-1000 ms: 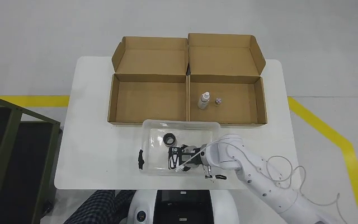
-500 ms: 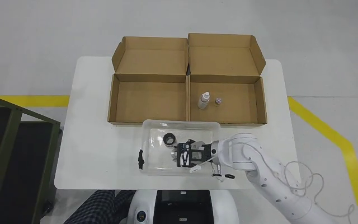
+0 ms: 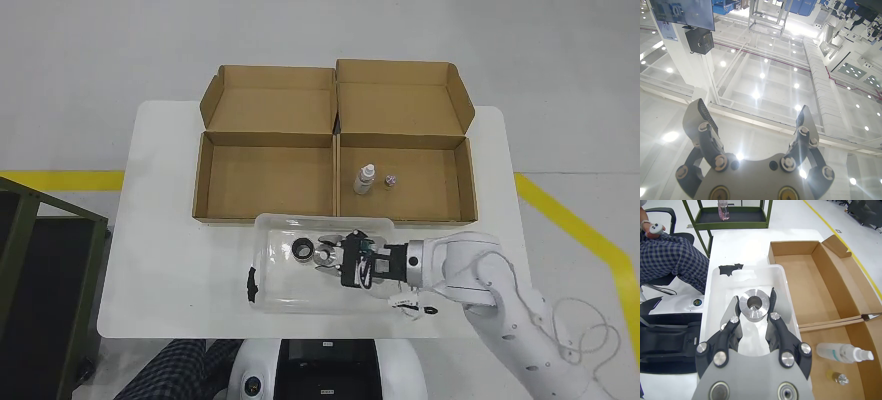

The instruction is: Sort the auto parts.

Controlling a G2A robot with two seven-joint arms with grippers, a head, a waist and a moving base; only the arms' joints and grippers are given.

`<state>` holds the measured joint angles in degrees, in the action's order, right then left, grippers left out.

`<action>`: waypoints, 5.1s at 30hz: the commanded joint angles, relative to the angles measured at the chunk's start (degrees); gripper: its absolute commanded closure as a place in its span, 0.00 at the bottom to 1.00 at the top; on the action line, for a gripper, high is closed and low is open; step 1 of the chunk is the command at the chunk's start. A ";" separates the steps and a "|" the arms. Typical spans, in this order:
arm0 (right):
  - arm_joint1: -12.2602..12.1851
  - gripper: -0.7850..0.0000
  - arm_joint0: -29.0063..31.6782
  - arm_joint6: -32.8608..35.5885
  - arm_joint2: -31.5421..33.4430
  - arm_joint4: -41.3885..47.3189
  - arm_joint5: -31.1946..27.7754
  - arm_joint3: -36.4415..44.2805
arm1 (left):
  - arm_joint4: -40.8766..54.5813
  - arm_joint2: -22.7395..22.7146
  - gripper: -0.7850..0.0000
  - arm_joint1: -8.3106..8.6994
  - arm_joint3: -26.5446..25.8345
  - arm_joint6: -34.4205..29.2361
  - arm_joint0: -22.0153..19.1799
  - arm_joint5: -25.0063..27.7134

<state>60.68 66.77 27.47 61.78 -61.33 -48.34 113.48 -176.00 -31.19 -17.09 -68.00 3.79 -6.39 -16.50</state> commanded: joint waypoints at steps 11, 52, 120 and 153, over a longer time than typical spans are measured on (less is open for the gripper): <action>-0.73 1.00 0.43 -1.94 4.51 2.10 1.04 3.74 | 0.00 0.00 0.00 0.00 0.00 0.00 0.00 0.00; 2.77 1.00 -15.77 -3.64 -8.54 3.76 11.69 -12.95 | 0.00 0.00 0.00 0.00 0.00 0.00 0.00 0.00; 11.15 0.55 -24.28 6.97 -16.89 -2.31 23.03 -24.19 | 0.00 0.00 0.00 0.00 0.00 0.00 0.00 0.00; 6.32 0.42 -3.21 4.04 -10.65 -15.37 10.68 -5.12 | 0.00 0.00 0.00 0.00 0.00 0.00 0.00 0.00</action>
<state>66.97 63.65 31.57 51.22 -76.71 -37.72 108.64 -176.00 -31.19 -17.09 -68.00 3.79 -6.39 -16.50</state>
